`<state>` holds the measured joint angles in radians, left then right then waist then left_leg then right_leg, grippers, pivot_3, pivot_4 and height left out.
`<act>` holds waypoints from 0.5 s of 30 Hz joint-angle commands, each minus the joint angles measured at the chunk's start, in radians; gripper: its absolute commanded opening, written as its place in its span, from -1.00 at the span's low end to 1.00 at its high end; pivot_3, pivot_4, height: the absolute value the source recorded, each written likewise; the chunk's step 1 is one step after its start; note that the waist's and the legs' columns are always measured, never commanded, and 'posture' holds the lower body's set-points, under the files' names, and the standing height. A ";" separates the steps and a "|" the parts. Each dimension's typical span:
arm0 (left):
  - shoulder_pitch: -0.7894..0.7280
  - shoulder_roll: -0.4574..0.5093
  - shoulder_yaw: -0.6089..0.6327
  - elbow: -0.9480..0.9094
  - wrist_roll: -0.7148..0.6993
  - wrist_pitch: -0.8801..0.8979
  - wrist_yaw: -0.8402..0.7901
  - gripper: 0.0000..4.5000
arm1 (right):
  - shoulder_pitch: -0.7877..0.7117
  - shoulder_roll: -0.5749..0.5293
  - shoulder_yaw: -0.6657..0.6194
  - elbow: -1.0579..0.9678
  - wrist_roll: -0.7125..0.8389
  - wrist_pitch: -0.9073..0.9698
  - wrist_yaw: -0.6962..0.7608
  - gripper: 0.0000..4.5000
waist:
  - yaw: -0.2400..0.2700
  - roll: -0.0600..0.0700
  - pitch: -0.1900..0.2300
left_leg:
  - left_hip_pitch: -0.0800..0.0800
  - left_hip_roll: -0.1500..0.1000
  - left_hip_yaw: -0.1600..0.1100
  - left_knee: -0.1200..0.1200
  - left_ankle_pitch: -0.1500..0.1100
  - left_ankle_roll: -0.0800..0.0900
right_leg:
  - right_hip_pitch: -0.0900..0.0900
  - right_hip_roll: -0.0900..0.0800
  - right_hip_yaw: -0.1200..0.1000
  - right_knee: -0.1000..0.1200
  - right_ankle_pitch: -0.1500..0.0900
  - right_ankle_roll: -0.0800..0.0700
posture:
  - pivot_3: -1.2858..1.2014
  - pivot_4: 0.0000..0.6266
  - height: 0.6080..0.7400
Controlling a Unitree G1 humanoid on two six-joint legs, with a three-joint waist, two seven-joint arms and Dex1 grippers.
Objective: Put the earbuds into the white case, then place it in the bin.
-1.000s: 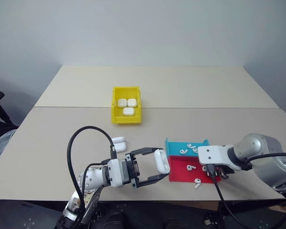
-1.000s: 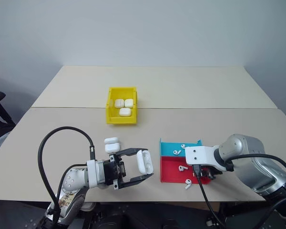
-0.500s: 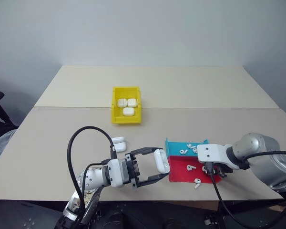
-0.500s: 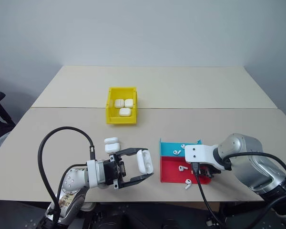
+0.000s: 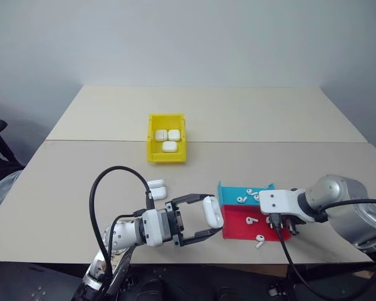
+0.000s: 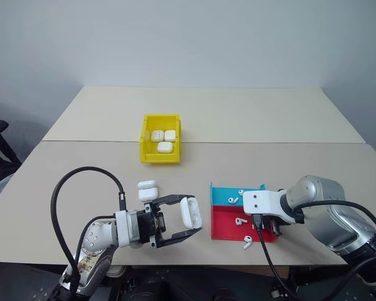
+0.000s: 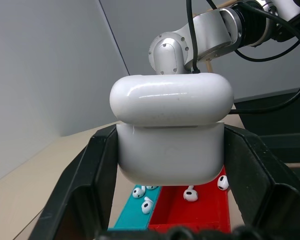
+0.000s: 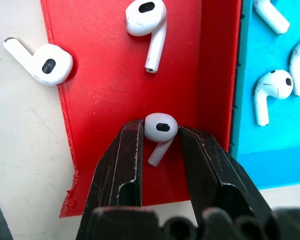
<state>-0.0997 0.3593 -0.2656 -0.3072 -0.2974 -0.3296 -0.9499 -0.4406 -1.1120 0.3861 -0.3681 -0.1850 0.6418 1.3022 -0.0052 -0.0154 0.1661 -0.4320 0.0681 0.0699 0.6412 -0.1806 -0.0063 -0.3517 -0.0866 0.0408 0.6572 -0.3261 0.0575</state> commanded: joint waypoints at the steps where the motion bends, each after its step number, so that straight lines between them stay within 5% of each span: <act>1: -0.003 -0.005 -0.005 -0.014 0.002 -0.026 0.012 0.29 | 0.003 -0.009 0.008 0.002 -0.021 -0.010 0.001 -0.59 | 0.001 0.000 0.000 | 0.000 0.000 0.000 0.000 0.000 0.000 | 0.000 0.000 0.000 0.000 0.000 0.000 | 0.03 -0.52 1.00; 9: -0.003 -0.008 -0.006 -0.019 -0.003 -0.018 0.019 0.29 | 0.010 -0.015 -0.017 -0.022 -0.006 0.004 0.003 -0.59 | 0.001 0.000 0.000 | 0.000 0.000 0.000 0.000 0.000 0.000 | 0.000 0.000 0.000 0.000 0.000 0.000 | 0.03 -0.52 1.00; 15: -0.032 -0.030 0.000 -0.079 -0.097 0.041 0.030 0.29 | -0.035 0.019 -0.304 -0.089 0.241 0.023 0.017 -0.59 | 0.002 0.000 0.000 | -0.001 0.000 0.000 0.000 0.000 0.000 | -0.001 0.000 0.000 0.000 0.000 0.000 | 0.03 -0.52 1.00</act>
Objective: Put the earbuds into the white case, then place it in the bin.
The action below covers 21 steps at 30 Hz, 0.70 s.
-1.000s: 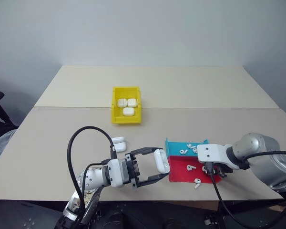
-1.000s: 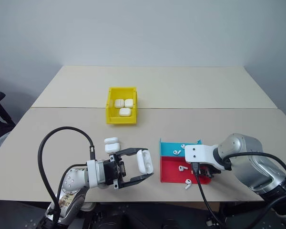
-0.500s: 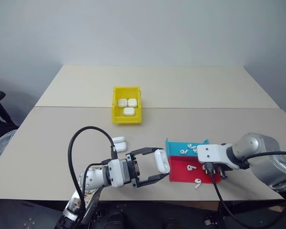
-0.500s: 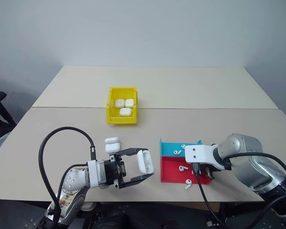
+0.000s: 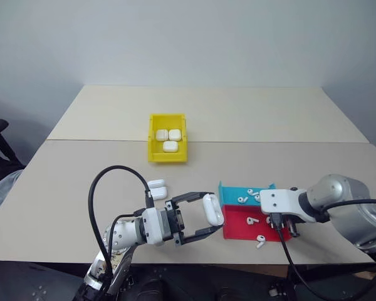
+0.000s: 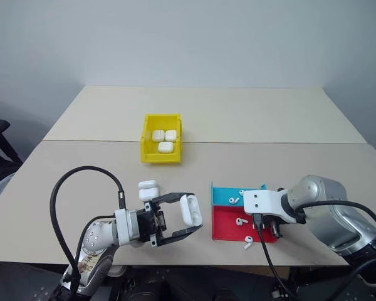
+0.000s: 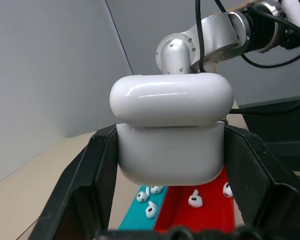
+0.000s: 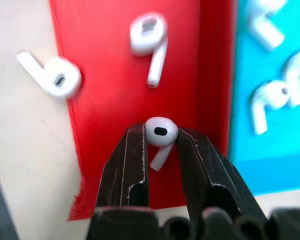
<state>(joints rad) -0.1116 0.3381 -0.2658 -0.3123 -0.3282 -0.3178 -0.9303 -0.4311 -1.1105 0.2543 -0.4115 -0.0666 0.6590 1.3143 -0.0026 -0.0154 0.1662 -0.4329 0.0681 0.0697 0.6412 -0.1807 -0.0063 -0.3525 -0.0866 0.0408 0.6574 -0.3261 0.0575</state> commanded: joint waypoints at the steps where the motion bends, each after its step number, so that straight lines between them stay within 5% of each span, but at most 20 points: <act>1: -0.024 -0.008 0.002 -0.091 -0.092 0.048 0.010 0.29 | -0.062 0.038 -0.235 -0.048 0.184 0.017 0.005 -0.59 | -0.004 0.000 0.000 | 0.000 0.000 0.000 0.000 0.000 0.000 | 0.000 0.000 0.000 0.000 0.000 0.000 | 0.03 -0.52 1.00; 8: -0.071 0.004 0.019 -0.139 -0.223 0.151 -0.021 0.29 | -0.138 0.276 -0.556 -0.056 0.583 -0.047 -0.056 -0.59 | -0.007 -0.001 0.000 | 0.000 0.000 -0.001 0.000 0.000 0.000 | 0.002 0.001 -0.001 -0.001 0.000 0.000 | 0.03 -0.52 1.00; 21: -0.100 0.008 0.065 -0.132 -0.354 0.213 -0.117 0.29 | -0.141 0.538 -0.593 -0.038 0.945 -0.239 -0.114 -0.59 | -0.009 -0.001 0.000 | 0.000 0.000 -0.001 0.000 0.000 0.000 | 0.001 0.001 0.000 0.000 0.000 0.000 | 0.03 -0.52 1.00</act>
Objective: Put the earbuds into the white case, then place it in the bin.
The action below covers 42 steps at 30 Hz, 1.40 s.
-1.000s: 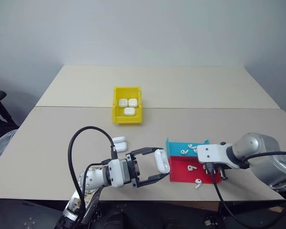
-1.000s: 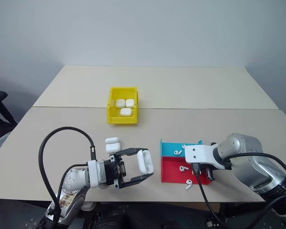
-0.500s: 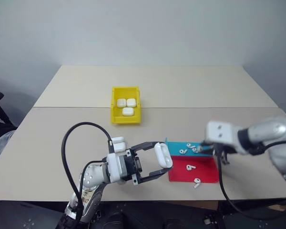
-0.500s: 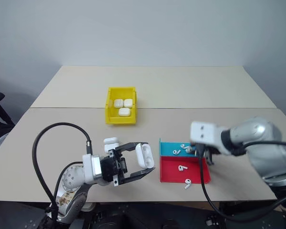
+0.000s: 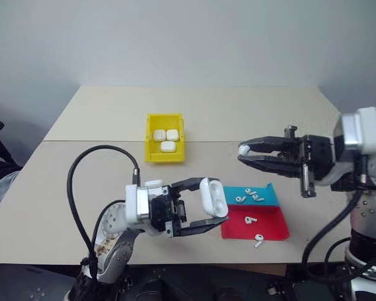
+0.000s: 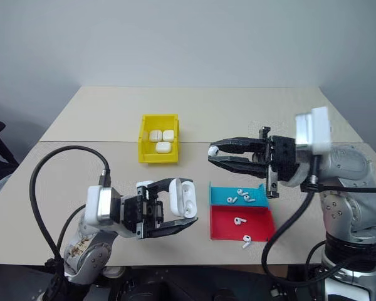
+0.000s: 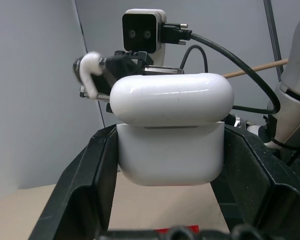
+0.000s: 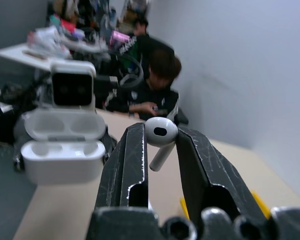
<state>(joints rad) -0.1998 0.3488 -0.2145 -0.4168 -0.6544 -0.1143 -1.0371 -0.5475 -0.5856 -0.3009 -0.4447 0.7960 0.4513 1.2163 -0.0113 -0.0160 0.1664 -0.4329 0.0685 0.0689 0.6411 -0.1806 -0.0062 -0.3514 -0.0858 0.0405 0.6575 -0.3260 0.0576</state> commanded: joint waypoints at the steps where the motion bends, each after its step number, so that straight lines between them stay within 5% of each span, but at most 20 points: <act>1: -0.012 -0.003 0.016 -0.030 -0.030 0.014 -0.012 0.29 | -0.024 0.016 -0.033 -0.004 0.102 -0.035 -0.011 -0.59 | 0.000 0.000 0.000 | 0.000 0.000 0.000 0.000 0.000 0.000 | 0.000 0.000 0.000 0.000 0.000 0.000 | 0.03 -0.52 1.00; 17: -0.029 -0.033 0.013 -0.025 -0.022 0.028 -0.034 0.29 | 0.017 0.071 0.173 0.029 0.041 -0.163 0.084 -0.59 | 0.000 0.000 0.000 | 0.000 0.000 0.000 0.000 0.000 0.000 | 0.000 0.000 0.000 0.000 0.000 0.000 | 0.03 -0.52 1.00; 37: -0.018 -0.047 0.004 -0.024 0.004 0.016 -0.036 0.29 | 0.056 0.051 0.248 0.057 -0.048 -0.288 0.129 -0.59 | 0.000 0.000 0.000 | 0.000 0.000 0.000 0.000 0.000 0.000 | 0.000 0.000 0.000 0.000 0.000 0.000 | 0.03 -0.52 1.00; 41: -0.016 -0.051 0.004 -0.018 0.013 0.011 -0.040 0.29 | 0.062 0.045 0.263 0.055 -0.080 -0.318 0.139 -0.01 | 0.000 0.000 0.000 | 0.000 0.000 0.000 0.000 0.000 0.000 | 0.000 0.000 0.000 0.000 0.000 0.000 | 0.03 -0.52 1.00; 42: -0.016 -0.053 0.005 -0.017 0.016 0.011 -0.041 0.29 | 0.064 0.043 0.267 0.056 -0.087 -0.325 0.143 -0.01 | 0.000 0.000 0.000 | 0.000 0.000 0.000 0.000 0.000 0.000 | 0.000 0.000 0.000 0.000 0.000 0.000 | 0.03 -0.52 1.00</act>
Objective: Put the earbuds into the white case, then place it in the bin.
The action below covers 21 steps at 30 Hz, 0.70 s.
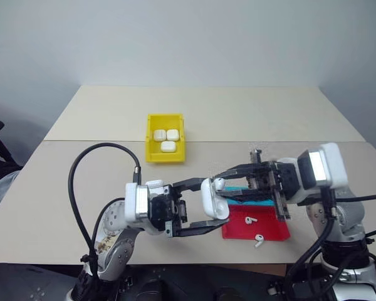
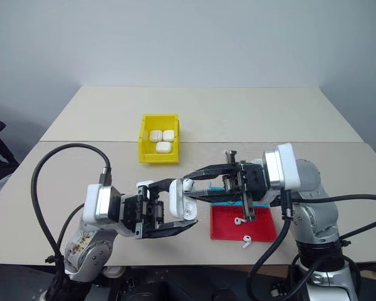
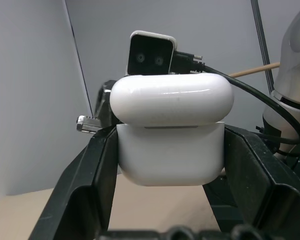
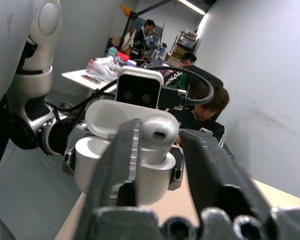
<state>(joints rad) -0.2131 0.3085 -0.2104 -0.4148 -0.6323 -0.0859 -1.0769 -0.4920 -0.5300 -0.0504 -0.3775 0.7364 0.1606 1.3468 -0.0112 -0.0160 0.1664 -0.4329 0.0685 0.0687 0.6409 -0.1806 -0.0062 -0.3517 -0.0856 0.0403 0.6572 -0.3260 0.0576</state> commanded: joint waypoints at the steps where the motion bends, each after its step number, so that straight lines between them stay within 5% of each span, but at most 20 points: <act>1: -0.002 -0.014 0.001 -0.018 -0.002 -0.017 0.000 0.29 | 0.010 -0.014 0.017 -0.012 -0.020 -0.030 0.020 -0.01 | 0.000 0.000 0.000 | 0.000 0.000 0.000 0.000 0.000 0.000 | 0.000 0.000 0.000 0.000 0.000 0.000 | 0.03 -0.52 1.00; 7: 0.015 -0.005 0.017 0.004 0.027 -0.030 0.001 0.29 | 0.000 -0.042 -0.015 -0.006 -0.013 -0.040 0.025 -0.01 | 0.000 0.000 0.000 | 0.000 0.000 0.000 0.000 0.000 0.000 | 0.000 0.000 0.000 0.000 0.000 0.000 | 0.03 -0.52 1.00; 11: 0.044 0.035 0.049 0.058 0.090 -0.081 -0.019 0.29 | -0.052 -0.163 -0.058 0.059 -0.014 0.034 0.044 -0.01 | 0.000 0.000 0.000 | 0.000 0.000 0.000 0.000 0.000 0.000 | 0.000 0.000 0.000 0.000 0.000 0.000 | 0.03 -0.52 1.00; 17: 0.092 0.084 0.077 0.083 0.141 -0.122 -0.014 0.29 | -0.190 -0.365 0.136 0.243 -0.343 0.094 0.028 -0.01 | -0.005 0.000 0.000 | 0.000 0.000 0.001 -0.001 0.000 0.000 | -0.001 0.000 0.001 0.000 0.000 0.000 | 0.03 -0.52 1.00; 21: 0.116 0.092 0.074 0.069 0.155 -0.133 -0.005 0.29 | -0.262 -0.382 0.223 0.332 -0.463 0.025 0.074 -0.01 | -0.002 0.000 0.000 | 0.000 0.001 0.002 -0.002 0.000 0.000 | -0.002 0.000 0.001 -0.001 0.000 0.000 | 0.03 -0.52 1.00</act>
<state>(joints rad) -0.1003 0.3968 -0.1424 -0.3067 -0.4779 -0.1947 -1.0878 -0.7144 -0.9013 0.1581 -0.0563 0.3142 0.2176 1.3985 -0.0133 -0.0160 0.1665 -0.4329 0.0692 0.0707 0.6385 -0.1808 -0.0062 -0.3540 -0.0856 0.0418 0.6560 -0.3262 0.0572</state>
